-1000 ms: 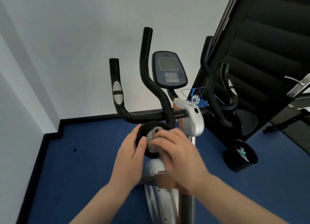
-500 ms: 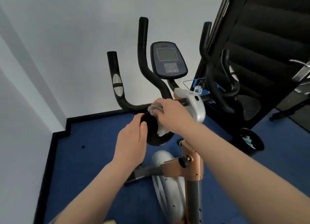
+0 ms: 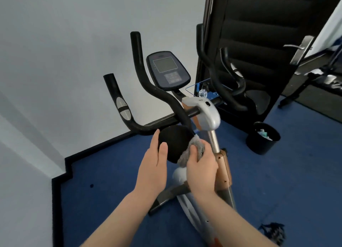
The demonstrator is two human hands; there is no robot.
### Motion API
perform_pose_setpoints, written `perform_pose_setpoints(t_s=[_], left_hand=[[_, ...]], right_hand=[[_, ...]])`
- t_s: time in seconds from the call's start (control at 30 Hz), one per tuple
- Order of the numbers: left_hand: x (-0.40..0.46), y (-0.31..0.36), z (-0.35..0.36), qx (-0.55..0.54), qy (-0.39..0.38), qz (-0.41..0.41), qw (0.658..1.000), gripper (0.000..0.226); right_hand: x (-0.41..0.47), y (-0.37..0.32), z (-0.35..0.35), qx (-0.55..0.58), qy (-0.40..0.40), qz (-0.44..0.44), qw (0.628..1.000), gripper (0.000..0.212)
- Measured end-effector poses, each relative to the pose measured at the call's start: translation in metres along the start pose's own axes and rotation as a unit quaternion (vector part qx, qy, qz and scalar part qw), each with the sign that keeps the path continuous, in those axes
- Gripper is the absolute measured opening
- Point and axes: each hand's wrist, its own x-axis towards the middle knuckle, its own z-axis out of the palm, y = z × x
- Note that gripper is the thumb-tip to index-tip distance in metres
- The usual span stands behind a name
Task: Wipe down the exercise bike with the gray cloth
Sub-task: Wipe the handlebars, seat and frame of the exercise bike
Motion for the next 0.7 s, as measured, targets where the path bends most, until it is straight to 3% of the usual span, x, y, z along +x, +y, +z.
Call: perform_pose_setpoints(t_s=[0.1, 0.2, 0.33, 0.43, 0.5, 0.63, 0.7], left_hand=[[0.005, -0.005, -0.009, 0.030, -0.046, 0.024, 0.998, 0.052], [0.014, -0.011, -0.025, 0.038, -0.112, 0.051, 0.992, 0.056], [0.032, -0.012, -0.044, 0.006, -0.149, 0.060, 0.987, 0.052], [0.041, -0.007, -0.048, -0.065, -0.124, 0.047, 0.989, 0.032], [0.040, -0.005, -0.050, -0.113, -0.133, 0.040, 0.984, 0.034], [0.032, -0.011, -0.048, -0.140, -0.177, 0.035, 0.974, 0.033], [0.033, -0.013, -0.045, -0.124, -0.187, 0.040, 0.974, 0.043]], right_hand=[[-0.016, -0.001, 0.013, 0.056, 0.021, 0.134, 0.989, 0.026], [-0.019, -0.001, -0.005, 0.038, -0.035, 0.158, 0.986, 0.016], [-0.014, -0.024, -0.029, -0.017, 0.049, 0.021, 0.998, 0.017], [-0.007, -0.051, 0.008, -0.017, -0.031, -0.084, 0.996, 0.017], [-0.016, -0.051, 0.036, -0.069, -0.057, -0.143, 0.986, 0.020], [-0.028, -0.030, 0.029, -0.048, -0.048, -0.162, 0.984, 0.029], [-0.030, -0.021, 0.016, -0.043, -0.045, -0.171, 0.983, 0.034]])
